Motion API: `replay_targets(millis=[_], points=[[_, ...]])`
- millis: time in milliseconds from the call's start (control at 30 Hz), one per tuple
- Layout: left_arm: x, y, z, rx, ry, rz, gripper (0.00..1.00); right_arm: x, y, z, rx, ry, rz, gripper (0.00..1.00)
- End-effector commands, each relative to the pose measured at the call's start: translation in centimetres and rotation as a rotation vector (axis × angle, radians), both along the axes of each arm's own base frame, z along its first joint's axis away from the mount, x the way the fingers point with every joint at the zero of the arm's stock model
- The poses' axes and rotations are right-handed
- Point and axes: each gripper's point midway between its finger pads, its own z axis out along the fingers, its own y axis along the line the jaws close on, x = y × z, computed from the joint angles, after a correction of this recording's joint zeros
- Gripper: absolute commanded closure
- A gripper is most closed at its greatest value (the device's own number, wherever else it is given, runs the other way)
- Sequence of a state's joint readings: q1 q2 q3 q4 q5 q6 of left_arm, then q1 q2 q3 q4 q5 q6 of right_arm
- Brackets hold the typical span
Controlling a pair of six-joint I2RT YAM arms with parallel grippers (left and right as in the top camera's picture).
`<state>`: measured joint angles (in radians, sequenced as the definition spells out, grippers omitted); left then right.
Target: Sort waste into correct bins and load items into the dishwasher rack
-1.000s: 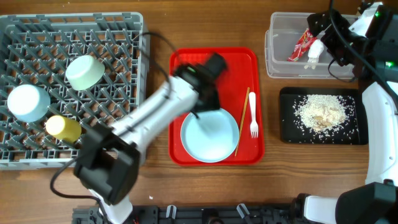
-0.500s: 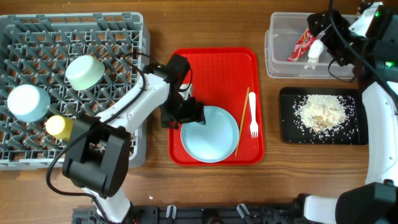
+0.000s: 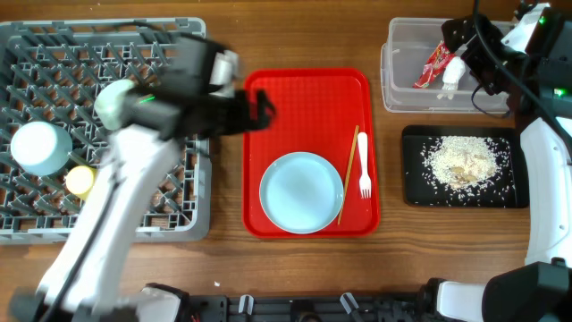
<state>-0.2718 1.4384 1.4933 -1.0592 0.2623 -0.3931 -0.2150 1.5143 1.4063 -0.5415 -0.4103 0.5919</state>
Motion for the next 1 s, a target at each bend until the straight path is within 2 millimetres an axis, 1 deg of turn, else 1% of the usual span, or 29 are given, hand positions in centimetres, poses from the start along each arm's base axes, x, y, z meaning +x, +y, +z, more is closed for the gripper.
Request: replay_targets(millis=[0,67,100,133,167,200,233,267,300,333,367,400,467,500,533,567,600,700,767,800,900,933,967], points=[[-0.9,8.6,3.4,0.026,-0.066,0.324,0.00,-0.3,-0.1,0.6,0.209,0.048,-0.148,0.00],[-2.5,13.0,4.4,0.029,-0.071,0.462,0.00,-0.3,0.0,0.6,0.362,0.094,-0.252,0.00],[-3.5,15.2,4.7,0.029,-0.064,0.540,0.00,-0.8,0.9,0.4,0.418,0.132,-0.229,0.00],[-4.4,16.5,4.7,0.020,-0.049,0.602,0.00,-1.3,1.8,0.1,0.444,0.164,-0.190,0.00],[-5.3,17.5,4.6,0.005,-0.026,0.666,0.00,-1.6,3.4,0.8,0.499,0.168,-0.102,0.05],[-6.6,18.9,4.4,0.002,0.007,0.740,0.00,-2.2,6.0,1.2,0.489,0.157,0.054,0.13],[-8.0,19.9,3.8,0.009,0.055,0.790,0.00,-4.2,9.2,-1.4,0.342,0.240,0.182,0.00],[-8.2,20.5,3.5,0.027,0.063,0.807,0.00,-5.5,10.1,-3.4,0.270,0.320,0.187,0.00],[-8.5,21.5,3.4,0.066,0.064,0.843,0.00,-7.8,11.1,-6.9,0.144,0.468,0.164,0.00],[-8.6,22.0,3.4,0.085,0.063,0.860,0.00,-9.0,11.7,-8.5,0.066,0.533,0.163,0.00],[-8.8,22.4,3.3,0.098,0.065,0.872,0.00,-9.9,12.3,-10.0,-0.022,0.573,0.186,0.06],[-8.8,22.5,3.3,0.103,0.065,0.877,0.00,-10.8,13.1,-11.2,-0.112,0.593,0.246,0.12],[-8.9,22.5,3.3,0.102,0.069,0.879,0.00,-12.7,15.6,-13.4,-0.257,0.609,0.448,0.29],[-8.9,22.5,3.3,0.103,0.071,0.879,0.00,-13.8,16.8,-14.4,-0.307,0.622,0.544,0.30],[-9.0,22.5,3.2,0.103,0.076,0.879,0.00,-14.8,17.7,-15.3,-0.346,0.638,0.613,0.00],[-9.1,22.5,3.1,0.105,0.080,0.878,0.00,-15.7,18.0,-16.4,-0.387,0.665,0.644,0.00],[-9.2,22.4,3.1,0.106,0.082,0.876,0.00,-16.1,17.9,-17.1,-0.421,0.688,0.643,0.00],[-9.4,22.5,3.0,0.112,0.092,0.879,0.00,-16.7,16.1,-19.1,-0.520,0.773,0.571,0.00],[-9.4,22.5,3.0,0.112,0.094,0.879,0.00,-17.0,15.7,-20.2,-0.528,0.801,0.599,0.00],[-9.5,22.4,2.9,0.112,0.097,0.878,0.00,-17.1,16.3,-20.8,-0.513,0.790,0.664,0.00],[-9.6,22.4,2.9,0.112,0.101,0.878,0.00,-18.1,19.3,-21.9,-0.397,0.730,0.865,0.08],[-9.6,22.4,2.8,0.113,0.105,0.877,0.00,-18.3,19.9,-22.2,-0.364,0.722,0.895,0.13],[-9.7,22.3,2.8,0.113,0.111,0.877,0.00,-18.4,20.0,-22.5,-0.355,0.723,0.899,0.21]])
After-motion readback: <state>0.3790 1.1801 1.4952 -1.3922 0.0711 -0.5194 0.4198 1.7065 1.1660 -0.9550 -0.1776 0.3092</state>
